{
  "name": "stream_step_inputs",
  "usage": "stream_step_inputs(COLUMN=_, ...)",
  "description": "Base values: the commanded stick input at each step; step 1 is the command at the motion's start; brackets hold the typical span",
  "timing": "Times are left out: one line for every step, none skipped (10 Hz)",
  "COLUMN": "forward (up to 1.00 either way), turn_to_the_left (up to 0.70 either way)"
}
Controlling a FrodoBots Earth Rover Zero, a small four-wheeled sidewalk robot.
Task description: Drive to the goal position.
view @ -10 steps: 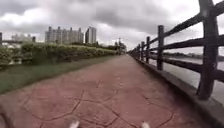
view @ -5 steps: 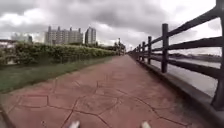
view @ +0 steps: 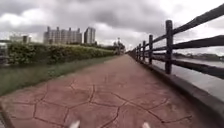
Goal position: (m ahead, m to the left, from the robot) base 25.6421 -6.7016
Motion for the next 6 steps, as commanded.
stream_step_inputs(forward=0.50, turn_to_the_left=0.00)
stream_step_inputs(forward=0.50, turn_to_the_left=-0.34)
stream_step_inputs(forward=0.50, turn_to_the_left=-0.50)
stream_step_inputs(forward=0.50, turn_to_the_left=-0.44)
stream_step_inputs(forward=0.50, turn_to_the_left=0.00)
stream_step_inputs(forward=0.50, turn_to_the_left=0.00)
